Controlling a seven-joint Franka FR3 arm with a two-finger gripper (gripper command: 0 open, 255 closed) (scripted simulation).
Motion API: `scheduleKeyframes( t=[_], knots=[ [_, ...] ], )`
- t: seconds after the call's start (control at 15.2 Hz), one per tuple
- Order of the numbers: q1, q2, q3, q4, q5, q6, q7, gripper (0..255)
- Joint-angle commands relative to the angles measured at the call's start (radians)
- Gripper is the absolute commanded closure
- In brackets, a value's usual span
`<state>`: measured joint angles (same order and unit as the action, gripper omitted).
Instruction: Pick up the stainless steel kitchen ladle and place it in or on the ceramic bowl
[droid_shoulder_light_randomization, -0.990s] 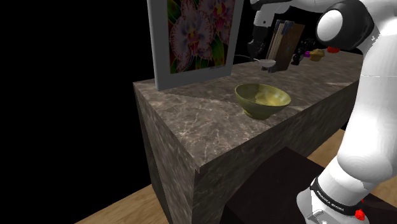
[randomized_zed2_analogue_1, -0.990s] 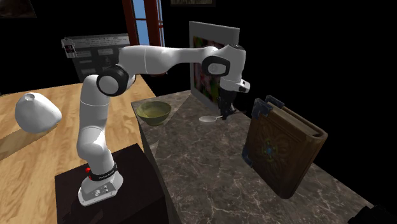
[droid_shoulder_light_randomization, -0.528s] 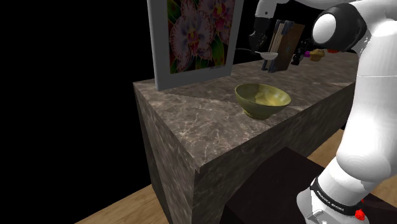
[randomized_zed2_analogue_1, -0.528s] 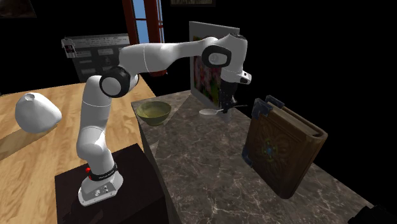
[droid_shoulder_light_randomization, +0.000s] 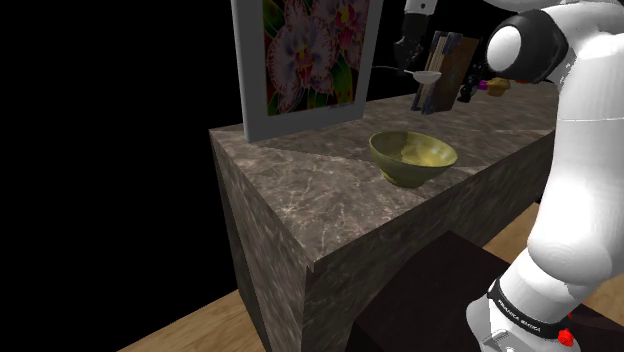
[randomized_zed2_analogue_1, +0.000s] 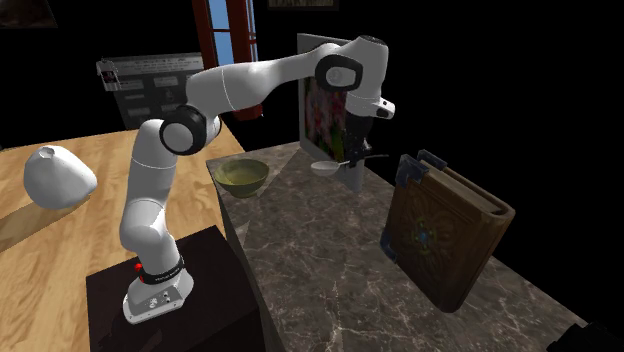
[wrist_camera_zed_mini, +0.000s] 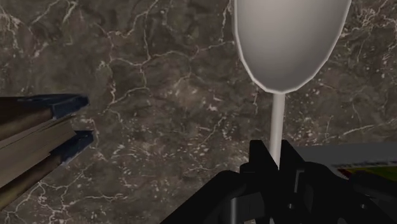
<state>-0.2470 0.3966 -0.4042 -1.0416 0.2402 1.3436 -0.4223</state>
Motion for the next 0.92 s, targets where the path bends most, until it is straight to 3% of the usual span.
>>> scheduleKeyframes(
  t=[0.0,0.33,0.86],
  knots=[
    [0.046,-0.088,-0.002,-0.118,-0.032,0.037,0.021,255],
    [0.15,-0.331,0.025,-0.426,-0.124,0.129,0.113,255],
    [0.223,-0.638,0.125,-0.754,-0.206,0.18,0.288,255]
  ],
)
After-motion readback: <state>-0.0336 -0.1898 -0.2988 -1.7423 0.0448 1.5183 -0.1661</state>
